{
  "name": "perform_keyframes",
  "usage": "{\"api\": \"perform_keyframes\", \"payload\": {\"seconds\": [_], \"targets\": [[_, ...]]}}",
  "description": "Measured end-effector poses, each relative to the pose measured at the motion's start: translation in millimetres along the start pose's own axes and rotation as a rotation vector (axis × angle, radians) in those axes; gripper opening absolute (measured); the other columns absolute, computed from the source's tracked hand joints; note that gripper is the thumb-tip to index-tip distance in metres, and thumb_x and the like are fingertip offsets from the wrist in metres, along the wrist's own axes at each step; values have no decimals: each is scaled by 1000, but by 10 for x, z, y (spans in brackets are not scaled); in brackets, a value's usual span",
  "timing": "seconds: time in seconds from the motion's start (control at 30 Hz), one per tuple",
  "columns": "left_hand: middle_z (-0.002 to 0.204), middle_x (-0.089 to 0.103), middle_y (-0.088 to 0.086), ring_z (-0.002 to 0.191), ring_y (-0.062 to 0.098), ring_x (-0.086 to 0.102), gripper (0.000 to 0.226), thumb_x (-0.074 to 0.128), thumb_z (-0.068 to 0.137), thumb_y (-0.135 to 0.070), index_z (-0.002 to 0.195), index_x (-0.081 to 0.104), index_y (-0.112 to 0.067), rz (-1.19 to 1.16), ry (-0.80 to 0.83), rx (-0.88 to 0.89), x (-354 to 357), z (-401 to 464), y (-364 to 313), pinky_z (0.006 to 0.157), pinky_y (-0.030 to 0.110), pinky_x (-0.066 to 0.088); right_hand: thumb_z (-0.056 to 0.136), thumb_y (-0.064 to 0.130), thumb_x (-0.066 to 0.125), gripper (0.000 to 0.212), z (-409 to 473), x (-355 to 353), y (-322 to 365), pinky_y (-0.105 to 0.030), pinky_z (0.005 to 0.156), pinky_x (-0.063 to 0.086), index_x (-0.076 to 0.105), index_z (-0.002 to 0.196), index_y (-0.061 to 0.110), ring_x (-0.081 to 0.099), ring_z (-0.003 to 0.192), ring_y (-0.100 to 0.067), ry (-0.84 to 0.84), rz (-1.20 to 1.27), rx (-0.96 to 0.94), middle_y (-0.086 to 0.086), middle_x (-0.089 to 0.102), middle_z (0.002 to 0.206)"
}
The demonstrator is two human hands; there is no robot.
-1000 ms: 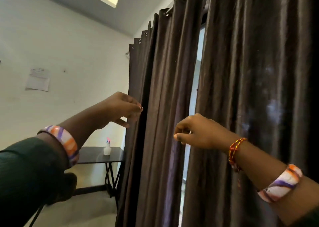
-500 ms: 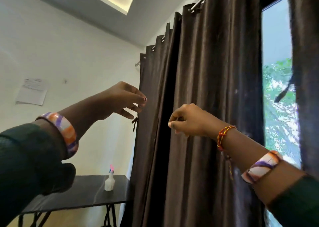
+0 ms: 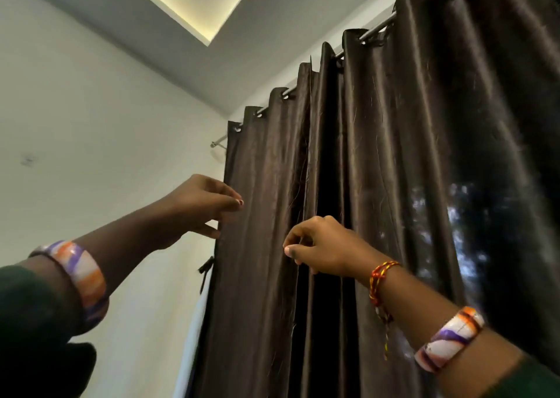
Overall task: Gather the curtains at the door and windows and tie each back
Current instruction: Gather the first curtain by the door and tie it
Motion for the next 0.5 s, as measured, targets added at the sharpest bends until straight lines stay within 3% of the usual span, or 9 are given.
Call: {"api": "perform_keyframes", "payload": {"seconds": [0.17,0.27,0.37,0.5], "targets": [[82,63,14,74,19,60,9,59,87,-11,88,66,-7,-91,48,46,162,644,756,66,35,51,88,38,57,25,571,370,-295,-38,87,51,63,110,27,59,95,-12,-23,-112,90,8,63,97],[70,58,7,62,12,55,8,58,88,-11,85,65,-8,-128,65,99,334,950,1093,52,25,49,88,34,59,25,830,544,-500,-35,86,51,60,112,29,60,91,-10,-57,-106,129,9,61,94],[77,62,5,69,10,59,7,59,88,-15,90,65,-11,-120,102,167,540,1291,1408,40,14,44,87,32,61,40,1094,739,-698,-32,85,52,52,125,28,58,90,-8,-138,-71,150,6,58,104],[94,66,10,84,26,65,17,63,85,-19,101,65,-15,5,146,293,834,1819,1776,44,20,47,87,26,62,59,1524,1019,-967,-25,78,54,35,140,23,60,98,-15,-265,35,190,-3,48,129]]}}
Point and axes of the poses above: each hand's wrist, its own z-axis towards the middle knuckle, its own x-axis out of the palm, y = z × x, the point moved 4 cm from there along z, towards the middle knuckle
